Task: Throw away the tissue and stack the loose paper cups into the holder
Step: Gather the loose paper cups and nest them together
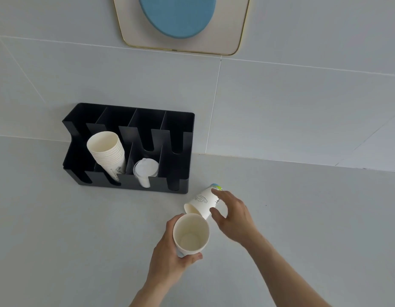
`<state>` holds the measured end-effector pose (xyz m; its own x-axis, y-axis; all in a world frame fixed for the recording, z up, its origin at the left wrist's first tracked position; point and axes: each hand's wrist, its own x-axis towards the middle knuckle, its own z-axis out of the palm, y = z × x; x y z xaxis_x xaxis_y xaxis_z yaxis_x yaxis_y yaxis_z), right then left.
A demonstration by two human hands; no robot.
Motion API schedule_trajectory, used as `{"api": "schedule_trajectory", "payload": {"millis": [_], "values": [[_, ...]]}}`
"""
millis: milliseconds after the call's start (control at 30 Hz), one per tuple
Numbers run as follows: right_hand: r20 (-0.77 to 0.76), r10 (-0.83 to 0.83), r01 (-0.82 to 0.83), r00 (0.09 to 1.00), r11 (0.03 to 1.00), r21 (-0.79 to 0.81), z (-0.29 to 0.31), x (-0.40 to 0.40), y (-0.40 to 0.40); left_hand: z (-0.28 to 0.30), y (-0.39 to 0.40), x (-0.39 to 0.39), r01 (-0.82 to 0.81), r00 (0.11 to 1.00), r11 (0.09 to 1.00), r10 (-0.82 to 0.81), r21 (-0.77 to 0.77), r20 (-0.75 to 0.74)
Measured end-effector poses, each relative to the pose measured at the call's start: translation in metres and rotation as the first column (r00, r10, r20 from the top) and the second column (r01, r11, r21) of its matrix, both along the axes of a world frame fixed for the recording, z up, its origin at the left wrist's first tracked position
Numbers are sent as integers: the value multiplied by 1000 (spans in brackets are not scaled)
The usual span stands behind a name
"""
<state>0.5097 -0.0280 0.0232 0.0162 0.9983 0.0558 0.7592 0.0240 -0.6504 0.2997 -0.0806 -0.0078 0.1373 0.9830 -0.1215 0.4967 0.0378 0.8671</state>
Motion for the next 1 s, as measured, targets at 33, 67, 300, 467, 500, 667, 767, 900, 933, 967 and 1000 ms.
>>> {"api": "schedule_trajectory", "payload": {"millis": [33,67,300,467,500,667,767,900,933,967,1000], "values": [[109,78,-78,991,997,-8,-3,0,9,0,0,0,-2,1000,1000,2,3,6],[212,170,-166,962,985,-38,-6,0,17,-1,0,1,-4,1000,1000,4,6,12],[541,466,-456,700,875,-164,-58,-20,43,-2,0,0,-6,1000,1000,5,6,4],[625,320,-399,712,917,-16,-68,-30,36,-3,1,0,-18,1000,1000,18,-6,7],[637,291,-380,714,925,3,-71,-28,34,-3,1,0,-16,1000,1000,16,-6,5],[538,142,-196,831,980,45,-52,-8,26,-6,2,-1,-5,1000,1000,5,-5,3],[322,-17,8,946,1000,29,-13,3,22,-7,2,-1,8,1000,1000,-8,5,5],[-200,-188,193,962,981,2,45,13,13,-6,2,-2,15,1000,1000,-15,13,16],[-316,-202,213,927,977,0,60,13,8,-6,2,-1,16,1000,1000,-16,13,18],[-404,-196,217,893,976,8,74,12,3,-5,2,-1,15,1000,1000,-15,11,20],[-469,-164,200,868,979,29,88,11,-4,-5,1,-1,14,1000,1000,-14,9,21]]}}
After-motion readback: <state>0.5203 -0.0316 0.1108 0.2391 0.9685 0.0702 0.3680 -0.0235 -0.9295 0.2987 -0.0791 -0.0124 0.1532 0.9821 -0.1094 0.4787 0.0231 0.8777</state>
